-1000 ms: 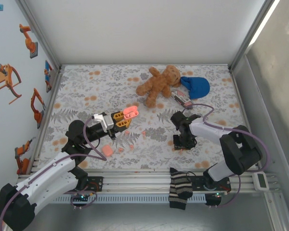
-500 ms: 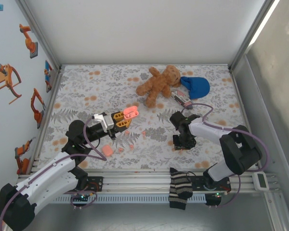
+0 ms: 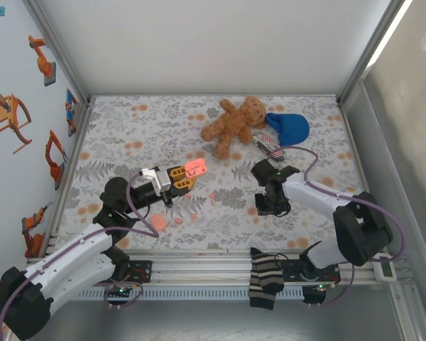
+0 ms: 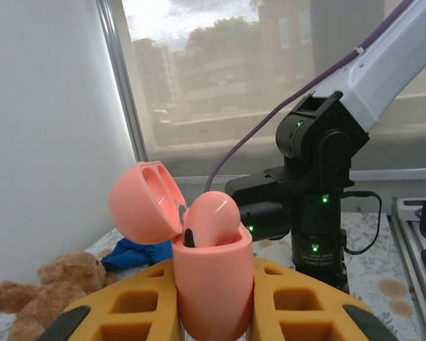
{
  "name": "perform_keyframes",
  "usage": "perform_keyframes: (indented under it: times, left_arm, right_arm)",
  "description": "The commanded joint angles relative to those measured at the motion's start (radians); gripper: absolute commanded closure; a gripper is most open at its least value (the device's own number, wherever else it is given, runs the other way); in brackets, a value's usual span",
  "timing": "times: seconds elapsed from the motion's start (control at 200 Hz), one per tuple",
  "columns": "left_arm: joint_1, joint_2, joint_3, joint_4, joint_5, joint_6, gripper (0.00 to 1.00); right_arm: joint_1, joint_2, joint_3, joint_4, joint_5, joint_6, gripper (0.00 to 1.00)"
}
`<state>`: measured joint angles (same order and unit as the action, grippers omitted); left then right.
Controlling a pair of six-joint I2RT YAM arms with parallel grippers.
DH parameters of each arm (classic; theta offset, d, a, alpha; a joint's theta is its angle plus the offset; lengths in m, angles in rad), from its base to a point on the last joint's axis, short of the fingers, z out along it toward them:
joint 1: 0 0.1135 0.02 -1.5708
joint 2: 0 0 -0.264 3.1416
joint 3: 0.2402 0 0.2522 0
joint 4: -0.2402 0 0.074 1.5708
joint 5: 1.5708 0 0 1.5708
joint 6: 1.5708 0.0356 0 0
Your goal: Insert the wireless bluetooth earbuds into the charging case
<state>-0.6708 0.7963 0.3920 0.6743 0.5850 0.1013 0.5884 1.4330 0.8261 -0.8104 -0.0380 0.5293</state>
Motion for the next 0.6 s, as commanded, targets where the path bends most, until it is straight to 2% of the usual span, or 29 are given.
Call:
perform_keyframes:
  times: [0.0,0.376,0.596]
  left_arm:
    - [-0.011,0.0,-0.019,0.029,-0.024,-0.026,1.0]
    - [-0.042,0.05,0.0,0.077,-0.099,-0.073,1.0]
    - [-0.06,0.139,0.037,0.158,-0.128,-0.134,1.0]
  right_arm:
    - [0.009,-0.051,0.048,-0.04,0.051,-0.029,0.75]
    - [0.009,-0.203,0.203,-0.032,0.114,-0.248,0.75]
    - [0.008,-0.301,0.288,0.066,0.092,-0.352,0.75]
